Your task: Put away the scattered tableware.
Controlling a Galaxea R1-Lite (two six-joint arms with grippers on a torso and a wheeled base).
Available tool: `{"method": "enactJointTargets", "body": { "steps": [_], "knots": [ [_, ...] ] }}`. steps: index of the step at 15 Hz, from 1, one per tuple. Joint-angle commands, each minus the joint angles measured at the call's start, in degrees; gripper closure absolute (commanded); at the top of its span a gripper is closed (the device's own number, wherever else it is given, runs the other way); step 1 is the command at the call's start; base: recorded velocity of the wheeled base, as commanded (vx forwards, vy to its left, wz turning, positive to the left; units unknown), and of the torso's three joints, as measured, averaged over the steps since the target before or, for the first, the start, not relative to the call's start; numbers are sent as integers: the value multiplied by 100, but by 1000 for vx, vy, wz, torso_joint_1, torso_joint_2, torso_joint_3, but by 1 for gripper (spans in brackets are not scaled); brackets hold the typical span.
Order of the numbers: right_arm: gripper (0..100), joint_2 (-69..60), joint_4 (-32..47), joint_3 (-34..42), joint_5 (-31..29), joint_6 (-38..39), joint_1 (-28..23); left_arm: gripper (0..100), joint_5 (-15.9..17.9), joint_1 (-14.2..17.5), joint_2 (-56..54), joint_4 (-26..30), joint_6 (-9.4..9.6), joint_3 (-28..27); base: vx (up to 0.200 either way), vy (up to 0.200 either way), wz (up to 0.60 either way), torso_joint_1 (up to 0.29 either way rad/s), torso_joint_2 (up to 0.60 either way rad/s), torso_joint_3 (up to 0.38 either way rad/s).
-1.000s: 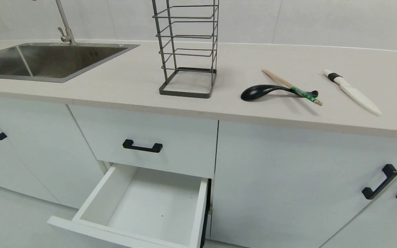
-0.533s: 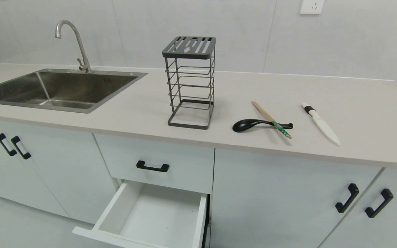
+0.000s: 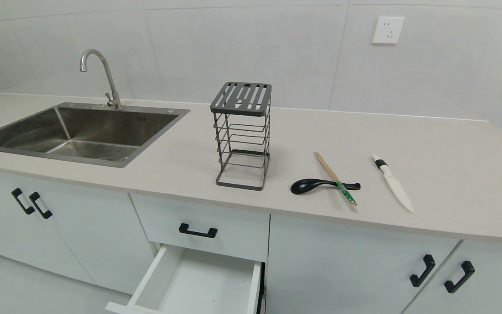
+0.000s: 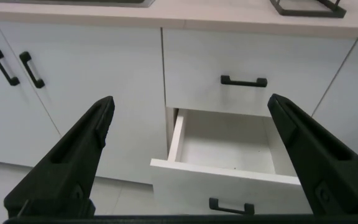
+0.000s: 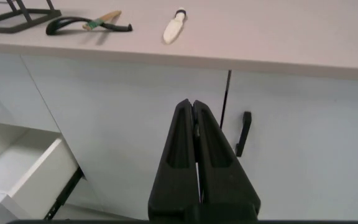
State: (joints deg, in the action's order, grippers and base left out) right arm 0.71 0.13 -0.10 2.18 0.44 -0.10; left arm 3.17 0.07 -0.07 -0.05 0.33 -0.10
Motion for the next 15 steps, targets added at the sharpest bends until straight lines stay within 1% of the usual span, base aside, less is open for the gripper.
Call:
{"method": "enactJointTargets", "body": {
  "steps": [1,5,6,15],
  "knots": [
    [100,8,4,1,2,0,1,0,-1,1,7,5,2,1,0,0,0,183,-286,-134],
    [100,0,4,1,2,-9,1,0,-1,1,7,5,11,1,0,0,600,50,-84,-38],
    [100,8,4,1,2,0,1,0,43,1,7,5,11,1,0,0,600,22,-12,-2],
    [100,8,4,1,-7,-26,1,0,43,1,7,5,-7,1,0,0,0,0,0,0]
  ]
}}
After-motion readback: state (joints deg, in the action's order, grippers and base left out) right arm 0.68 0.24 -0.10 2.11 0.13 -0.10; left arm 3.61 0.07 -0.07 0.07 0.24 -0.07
